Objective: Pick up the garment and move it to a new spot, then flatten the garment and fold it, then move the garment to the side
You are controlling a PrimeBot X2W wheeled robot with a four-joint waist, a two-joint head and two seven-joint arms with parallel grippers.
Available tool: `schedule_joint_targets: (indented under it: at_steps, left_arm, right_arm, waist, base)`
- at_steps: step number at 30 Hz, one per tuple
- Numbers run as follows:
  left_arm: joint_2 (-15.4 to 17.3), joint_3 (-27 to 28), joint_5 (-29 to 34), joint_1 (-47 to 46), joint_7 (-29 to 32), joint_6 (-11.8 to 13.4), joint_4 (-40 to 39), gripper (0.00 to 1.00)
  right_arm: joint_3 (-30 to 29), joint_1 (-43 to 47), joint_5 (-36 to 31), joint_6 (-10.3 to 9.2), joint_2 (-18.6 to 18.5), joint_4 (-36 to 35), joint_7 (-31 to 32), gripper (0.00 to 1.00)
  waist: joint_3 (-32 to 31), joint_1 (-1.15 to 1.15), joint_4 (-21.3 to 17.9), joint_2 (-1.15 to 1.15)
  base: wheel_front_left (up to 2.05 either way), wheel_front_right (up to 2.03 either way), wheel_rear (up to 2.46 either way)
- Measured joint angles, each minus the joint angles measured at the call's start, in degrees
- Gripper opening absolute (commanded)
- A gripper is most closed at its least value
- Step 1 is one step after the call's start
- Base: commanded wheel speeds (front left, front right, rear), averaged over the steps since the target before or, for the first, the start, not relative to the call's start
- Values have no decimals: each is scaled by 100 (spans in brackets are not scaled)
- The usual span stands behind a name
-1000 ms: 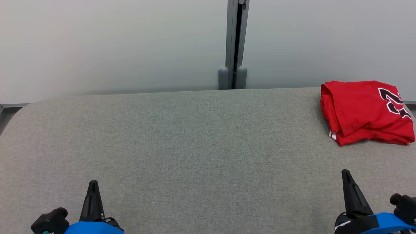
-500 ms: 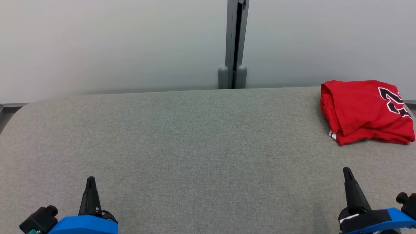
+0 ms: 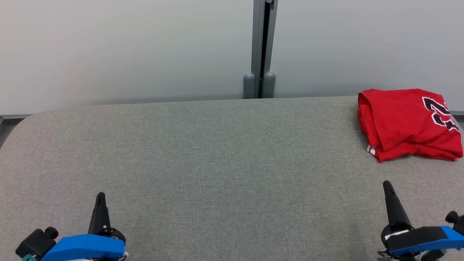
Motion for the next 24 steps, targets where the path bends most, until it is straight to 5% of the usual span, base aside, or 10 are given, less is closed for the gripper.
schedule_joint_targets:
  at_steps: [24]
  left_arm:
    - [-2, 122, -1615, -217, 389, -90, -20, 0]
  right_arm:
    - [-69, -196, 1546, -1, 8, 130, 325, 0]
  waist:
    - [25, 0, -3, 0]
  base:
    - [0, 0, 0]
